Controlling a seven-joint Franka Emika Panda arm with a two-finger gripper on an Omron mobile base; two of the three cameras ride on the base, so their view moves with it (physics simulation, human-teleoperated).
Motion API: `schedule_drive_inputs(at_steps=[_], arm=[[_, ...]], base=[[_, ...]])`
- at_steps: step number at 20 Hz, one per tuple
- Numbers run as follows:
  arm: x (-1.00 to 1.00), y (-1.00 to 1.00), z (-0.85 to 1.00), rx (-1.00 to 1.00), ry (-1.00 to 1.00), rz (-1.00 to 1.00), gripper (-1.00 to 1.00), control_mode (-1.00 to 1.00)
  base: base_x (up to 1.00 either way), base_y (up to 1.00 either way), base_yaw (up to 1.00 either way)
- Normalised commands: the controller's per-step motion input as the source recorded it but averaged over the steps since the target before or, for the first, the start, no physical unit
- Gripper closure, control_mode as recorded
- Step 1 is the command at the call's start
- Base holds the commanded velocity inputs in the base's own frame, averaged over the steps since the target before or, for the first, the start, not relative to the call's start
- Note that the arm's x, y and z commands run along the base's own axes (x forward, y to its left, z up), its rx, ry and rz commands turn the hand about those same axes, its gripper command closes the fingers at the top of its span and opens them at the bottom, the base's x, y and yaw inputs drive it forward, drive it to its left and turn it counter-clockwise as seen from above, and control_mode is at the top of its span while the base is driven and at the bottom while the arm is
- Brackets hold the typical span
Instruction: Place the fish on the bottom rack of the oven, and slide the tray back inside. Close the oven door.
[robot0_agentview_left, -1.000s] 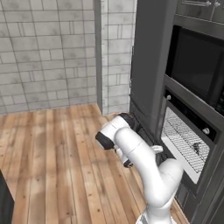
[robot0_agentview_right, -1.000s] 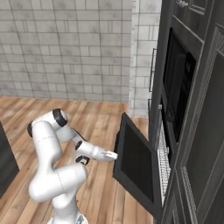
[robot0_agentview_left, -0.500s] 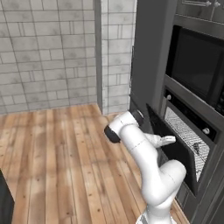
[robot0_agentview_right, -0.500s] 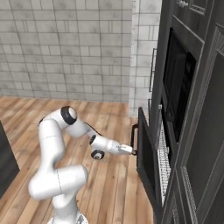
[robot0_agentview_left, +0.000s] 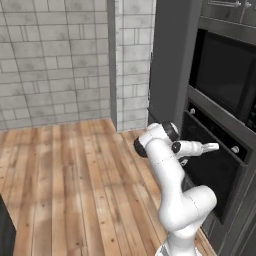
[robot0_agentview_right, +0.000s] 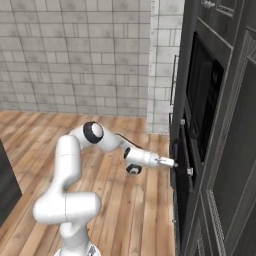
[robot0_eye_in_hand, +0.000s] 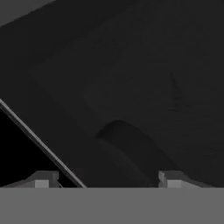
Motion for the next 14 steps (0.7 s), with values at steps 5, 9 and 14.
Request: schedule_drive_inputs(at_steps=[5,9,14], arm=[[0.32,-0.22,-0.03,-0.96,-0.37,-0.14,-1.0,-1.0],[0.21,-0.24,-0.02,-0.9,-0.33,-0.1,-1.0,-1.0],[0.02,-0.14,-0.01,-0.87,-0.32,-0.08,-1.0,-1.0]], base=[[0.0,0.0,0.0],[0.0,0.0,0.0],[0.0,0.0,0.0]])
